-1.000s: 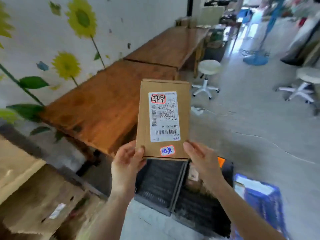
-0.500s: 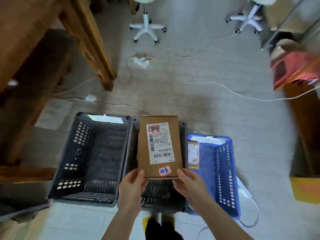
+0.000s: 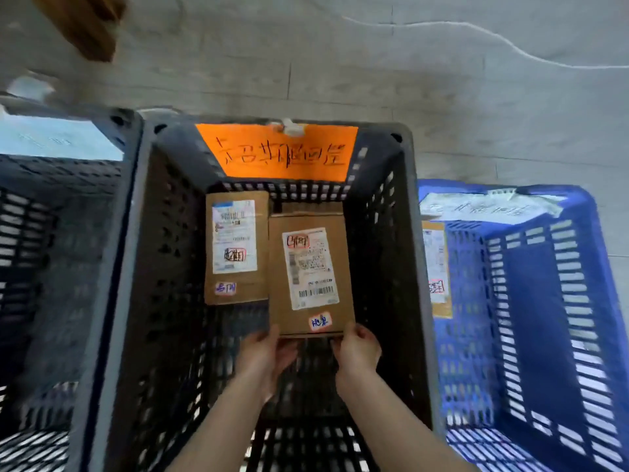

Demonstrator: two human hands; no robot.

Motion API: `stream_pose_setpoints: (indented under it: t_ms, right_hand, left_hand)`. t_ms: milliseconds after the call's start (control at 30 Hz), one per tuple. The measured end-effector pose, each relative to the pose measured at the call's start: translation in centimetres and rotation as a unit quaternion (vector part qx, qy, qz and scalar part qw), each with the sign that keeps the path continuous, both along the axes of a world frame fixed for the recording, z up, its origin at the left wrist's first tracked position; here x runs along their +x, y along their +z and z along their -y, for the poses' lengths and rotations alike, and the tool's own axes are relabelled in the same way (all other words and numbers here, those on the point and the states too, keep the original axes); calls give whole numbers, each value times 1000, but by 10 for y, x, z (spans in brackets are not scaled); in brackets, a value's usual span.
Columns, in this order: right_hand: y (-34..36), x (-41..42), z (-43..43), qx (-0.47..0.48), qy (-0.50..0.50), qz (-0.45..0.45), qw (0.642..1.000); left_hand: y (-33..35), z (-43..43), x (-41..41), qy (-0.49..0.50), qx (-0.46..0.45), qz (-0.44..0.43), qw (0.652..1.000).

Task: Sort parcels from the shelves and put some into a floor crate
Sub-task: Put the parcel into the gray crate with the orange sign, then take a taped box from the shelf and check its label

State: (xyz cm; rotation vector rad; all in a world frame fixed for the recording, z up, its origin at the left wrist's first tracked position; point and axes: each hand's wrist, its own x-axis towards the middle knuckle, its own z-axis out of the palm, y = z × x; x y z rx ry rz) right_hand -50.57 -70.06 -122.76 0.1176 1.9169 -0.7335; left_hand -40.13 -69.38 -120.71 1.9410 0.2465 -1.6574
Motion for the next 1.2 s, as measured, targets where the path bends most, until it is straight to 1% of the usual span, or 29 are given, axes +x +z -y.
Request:
stream_pose_setpoints:
  t_ms: [100, 200, 300, 400, 533, 633, 700, 767, 833, 967, 1100, 1200]
  right_hand:
    - [-44, 2, 26, -4, -28, -15, 999]
    - [-67, 1, 48, -9, -33, -9, 999]
    - [-70, -3, 53, -6, -4, 30, 1000]
    - [-51, -7, 46, 16, 57, 58, 997]
    - [8, -5, 21, 24, 123, 67, 990]
    - [80, 1, 13, 26, 183, 61, 981]
    - [141, 13, 12, 16, 241, 49, 969]
    - [208, 33, 14, -20, 316, 49, 947]
    - [277, 59, 11, -68, 387, 60, 917]
    - [419, 123, -9, -157, 485, 119, 852]
    - [545, 189, -54, -216, 581, 185, 762]
    - [630, 227, -107, -261, 652, 221, 677]
  left_hand:
    - [-38, 26, -8, 3, -23, 8, 1000]
    - [-65, 44, -12, 5, -19, 26, 999]
    - [-78, 47, -11, 11, -18, 31, 999]
    - [-67, 39, -9, -5, -6, 25, 1000]
    - [-6, 19, 1, -26, -10, 25, 999]
    - [69, 1, 16, -27, 0, 29, 999]
    - [132, -10, 28, 0, -9, 30, 1000]
    - [201, -19, 42, 32, -34, 25, 999]
    - [275, -31, 61, 57, -72, 26, 995]
    - [423, -68, 106, 97, -157, 73, 980]
    - [551, -134, 150, 175, -225, 131, 950]
    - [628, -205, 181, 242, -248, 191, 918]
